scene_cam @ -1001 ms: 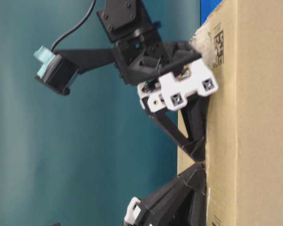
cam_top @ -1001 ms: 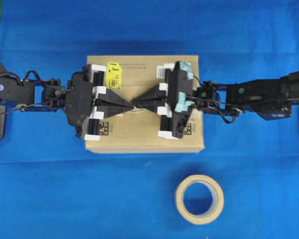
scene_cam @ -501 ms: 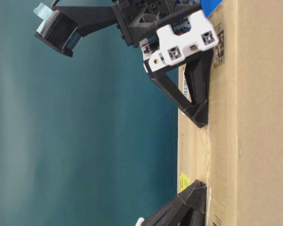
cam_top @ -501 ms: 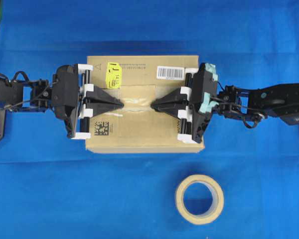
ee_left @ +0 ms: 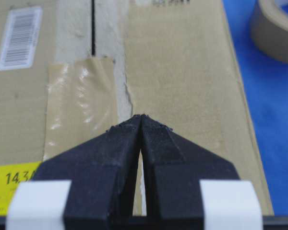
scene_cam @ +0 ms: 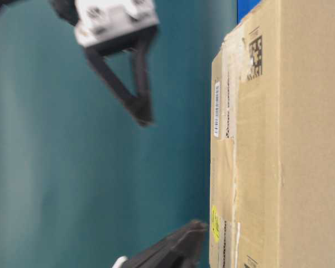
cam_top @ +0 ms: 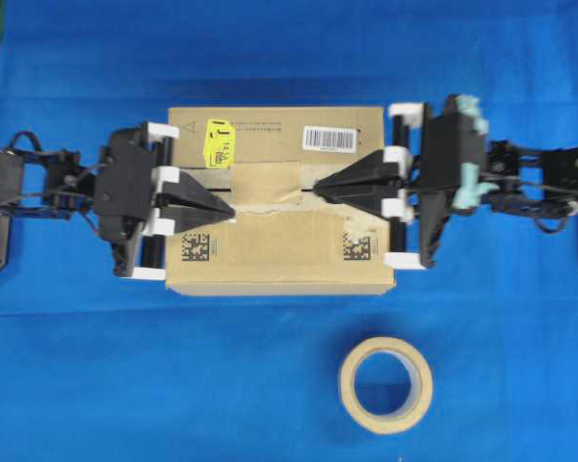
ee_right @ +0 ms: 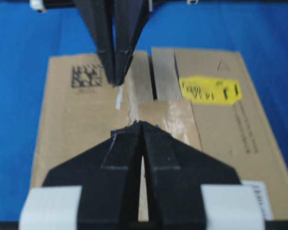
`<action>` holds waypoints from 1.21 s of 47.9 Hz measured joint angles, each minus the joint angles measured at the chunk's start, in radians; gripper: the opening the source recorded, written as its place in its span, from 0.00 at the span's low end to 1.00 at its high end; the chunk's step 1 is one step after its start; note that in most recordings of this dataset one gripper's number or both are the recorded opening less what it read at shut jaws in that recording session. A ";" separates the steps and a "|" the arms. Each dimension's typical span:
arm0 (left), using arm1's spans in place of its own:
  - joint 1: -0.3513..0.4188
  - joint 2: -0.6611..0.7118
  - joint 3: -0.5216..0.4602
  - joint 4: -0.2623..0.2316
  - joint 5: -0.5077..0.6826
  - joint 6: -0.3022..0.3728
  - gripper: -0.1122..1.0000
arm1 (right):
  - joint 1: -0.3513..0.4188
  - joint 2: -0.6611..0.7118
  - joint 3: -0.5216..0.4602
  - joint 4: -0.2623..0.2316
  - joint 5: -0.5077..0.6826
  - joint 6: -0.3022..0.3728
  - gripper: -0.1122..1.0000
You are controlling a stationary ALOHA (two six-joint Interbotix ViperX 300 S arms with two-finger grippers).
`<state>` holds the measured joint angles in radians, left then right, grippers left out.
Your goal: Apply tape along the seams of the closed cardboard box to seal it securely.
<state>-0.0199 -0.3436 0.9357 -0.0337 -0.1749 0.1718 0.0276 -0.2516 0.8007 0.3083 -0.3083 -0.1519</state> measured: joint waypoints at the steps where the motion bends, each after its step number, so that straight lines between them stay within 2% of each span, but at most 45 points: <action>1: 0.000 -0.009 0.000 0.000 0.008 0.000 0.10 | 0.000 -0.014 0.005 0.002 0.006 -0.005 0.09; 8: 0.000 -0.097 0.034 0.000 0.048 0.000 0.10 | 0.000 -0.121 0.060 0.002 0.037 -0.017 0.09; 31: 0.000 -0.492 0.268 -0.002 0.072 -0.008 0.10 | 0.000 -0.474 0.295 0.000 0.172 -0.018 0.09; 44: 0.000 -0.627 0.368 0.000 0.130 -0.021 0.10 | 0.000 -0.534 0.403 0.002 0.179 -0.018 0.09; 58: 0.000 -0.661 0.399 -0.002 0.164 -0.026 0.10 | 0.000 -0.526 0.425 0.003 0.178 -0.018 0.09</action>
<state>-0.0199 -1.0048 1.3346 -0.0353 -0.0107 0.1457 0.0276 -0.7777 1.2257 0.3114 -0.1304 -0.1703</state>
